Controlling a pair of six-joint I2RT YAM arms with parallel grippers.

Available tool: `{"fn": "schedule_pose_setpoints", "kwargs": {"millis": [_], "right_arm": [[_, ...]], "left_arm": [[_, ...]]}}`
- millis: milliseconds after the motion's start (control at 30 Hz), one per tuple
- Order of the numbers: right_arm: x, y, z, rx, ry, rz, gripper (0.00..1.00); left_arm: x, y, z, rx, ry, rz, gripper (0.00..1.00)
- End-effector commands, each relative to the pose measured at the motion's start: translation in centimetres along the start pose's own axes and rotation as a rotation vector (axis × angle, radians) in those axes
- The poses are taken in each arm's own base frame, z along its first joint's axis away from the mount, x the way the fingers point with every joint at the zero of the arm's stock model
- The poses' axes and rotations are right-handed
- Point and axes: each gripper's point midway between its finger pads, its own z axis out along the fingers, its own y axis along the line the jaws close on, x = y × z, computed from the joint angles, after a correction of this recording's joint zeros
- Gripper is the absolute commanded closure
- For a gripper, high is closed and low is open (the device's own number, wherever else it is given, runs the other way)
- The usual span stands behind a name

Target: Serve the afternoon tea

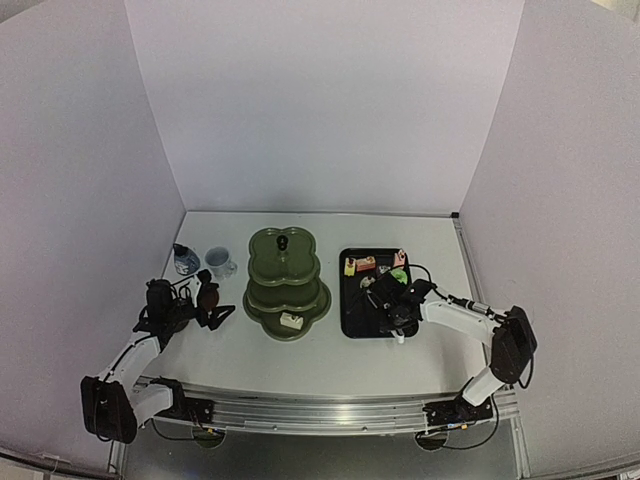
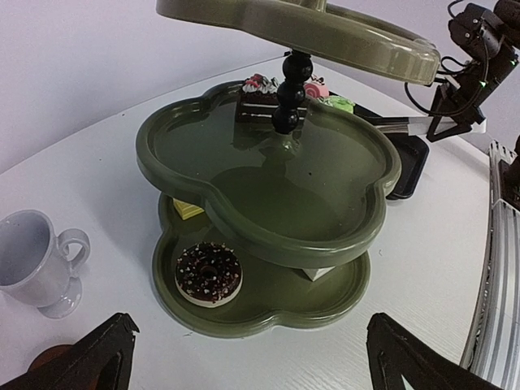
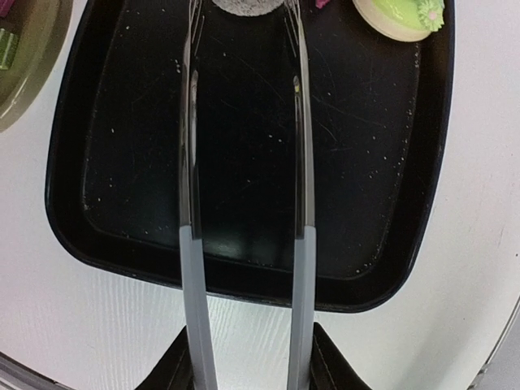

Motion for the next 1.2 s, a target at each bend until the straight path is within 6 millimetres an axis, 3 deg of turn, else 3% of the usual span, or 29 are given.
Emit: {"fn": "schedule_pose_setpoints", "kwargs": {"millis": [0,267,433,533,667,867,1033,1167], "right_arm": [[-2.7,0.8,-0.1,-0.04,-0.04,-0.008,0.61],[-3.8,0.2,0.4,-0.021,-0.044,0.004,0.66],[-4.3,0.5,0.7,-0.024,-0.041,-0.017,0.95],[-4.5,0.8,-0.1,-0.048,-0.053,-0.031,1.0],[-4.5,0.7,-2.5,-0.074,-0.08,-0.046,1.0],[-3.7,0.9,-8.1,-0.091,-0.139,-0.109,1.0],[-2.8,3.9,-12.2,-0.164,-0.209,-0.166,1.0],[-0.9,5.8,-13.8,-0.178,-0.187,-0.204,1.0]], "left_arm": [[-2.4,0.3,-0.1,-0.007,-0.05,0.07,0.0],[-2.1,0.3,-0.1,-0.008,-0.037,0.064,0.0],[-2.2,0.3,-0.2,-0.012,-0.041,0.068,0.0],[-2.4,0.3,-0.3,-0.018,-0.044,0.072,0.0],[-2.7,0.3,-0.5,-0.026,-0.048,0.07,0.0],[-3.2,0.5,-0.9,-0.052,-0.056,0.039,0.0],[-3.5,0.3,-1.1,-0.05,-0.067,0.032,0.0],[-3.7,0.2,-1.3,-0.056,-0.076,0.046,0.0]]}}
